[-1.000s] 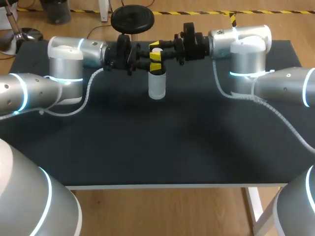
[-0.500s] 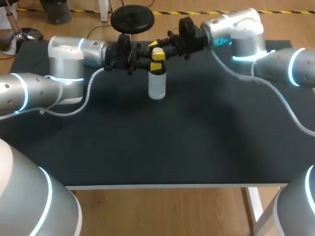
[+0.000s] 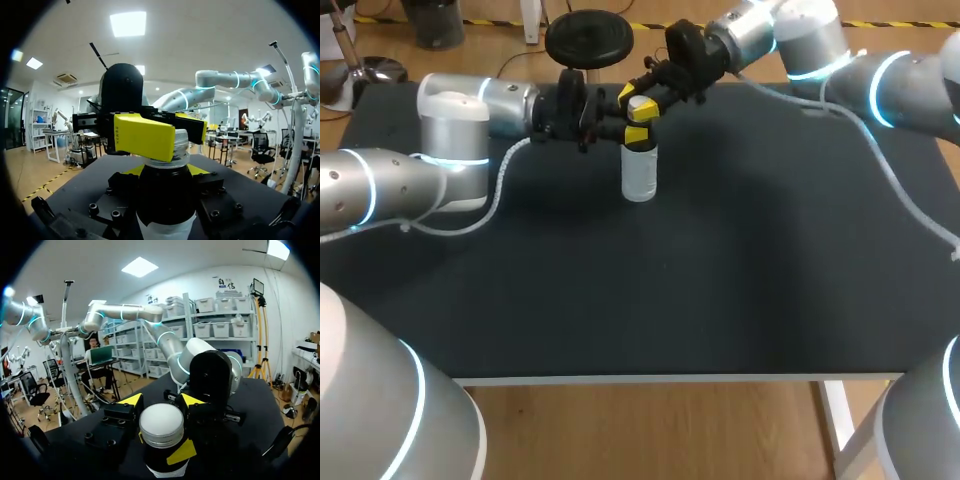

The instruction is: Unscrew the bottle cap

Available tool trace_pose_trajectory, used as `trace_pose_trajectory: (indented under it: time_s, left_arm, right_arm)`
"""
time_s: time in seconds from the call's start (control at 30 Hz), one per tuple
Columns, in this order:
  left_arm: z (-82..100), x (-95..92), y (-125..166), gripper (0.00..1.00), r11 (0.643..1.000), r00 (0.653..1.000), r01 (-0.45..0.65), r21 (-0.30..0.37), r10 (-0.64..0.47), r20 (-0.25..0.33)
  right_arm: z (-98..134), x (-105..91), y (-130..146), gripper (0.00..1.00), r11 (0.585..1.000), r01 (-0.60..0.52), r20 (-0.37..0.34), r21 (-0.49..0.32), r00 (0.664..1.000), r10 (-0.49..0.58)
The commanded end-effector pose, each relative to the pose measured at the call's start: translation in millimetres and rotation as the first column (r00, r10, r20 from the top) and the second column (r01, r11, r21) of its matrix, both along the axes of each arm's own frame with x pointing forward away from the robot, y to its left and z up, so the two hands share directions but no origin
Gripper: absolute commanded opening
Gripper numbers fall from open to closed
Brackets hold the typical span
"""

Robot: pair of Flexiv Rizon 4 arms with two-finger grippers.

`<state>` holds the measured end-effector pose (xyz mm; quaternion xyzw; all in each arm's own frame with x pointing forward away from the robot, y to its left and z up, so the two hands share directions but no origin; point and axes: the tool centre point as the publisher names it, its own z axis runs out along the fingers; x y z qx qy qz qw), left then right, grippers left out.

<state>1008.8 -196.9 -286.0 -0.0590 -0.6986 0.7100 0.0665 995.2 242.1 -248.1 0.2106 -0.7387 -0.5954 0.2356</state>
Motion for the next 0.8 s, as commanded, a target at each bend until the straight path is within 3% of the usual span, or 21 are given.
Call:
trace_pose_trajectory:
  time_s: [0.03,0.27,0.37,0.57,0.8]
  left_arm:
    - [0.6,1.4,2.2,0.00,1.000,1.000,0.003,0.001,-0.003,0.000]
    - [0.6,1.4,2.2,0.00,1.000,1.000,0.003,0.001,-0.003,0.000]
    - [0.6,1.4,2.2,0.00,1.000,1.000,0.003,0.001,-0.003,0.000]
    - [0.6,1.4,2.2,0.00,1.000,1.000,0.003,0.001,-0.003,0.000]
    - [0.6,1.4,2.2,0.00,1.000,1.000,0.003,0.001,-0.003,0.000]
  right_arm:
    - [6.2,5.8,1.4,0.00,0.937,-0.348,-0.063,-0.004,0.936,0.347]
    - [14.5,6.2,-0.1,0.00,0.938,-0.347,-0.046,0.002,0.937,0.347]
    - [20.4,9.6,-5.7,0.00,0.957,-0.288,-0.027,0.044,0.957,0.289]
    - [25.1,18.4,-39.7,0.00,0.987,-0.140,-0.006,0.082,0.990,0.141]
    - [10.3,11.3,-96.4,0.00,0.998,0.029,-0.017,0.059,0.999,-0.028]
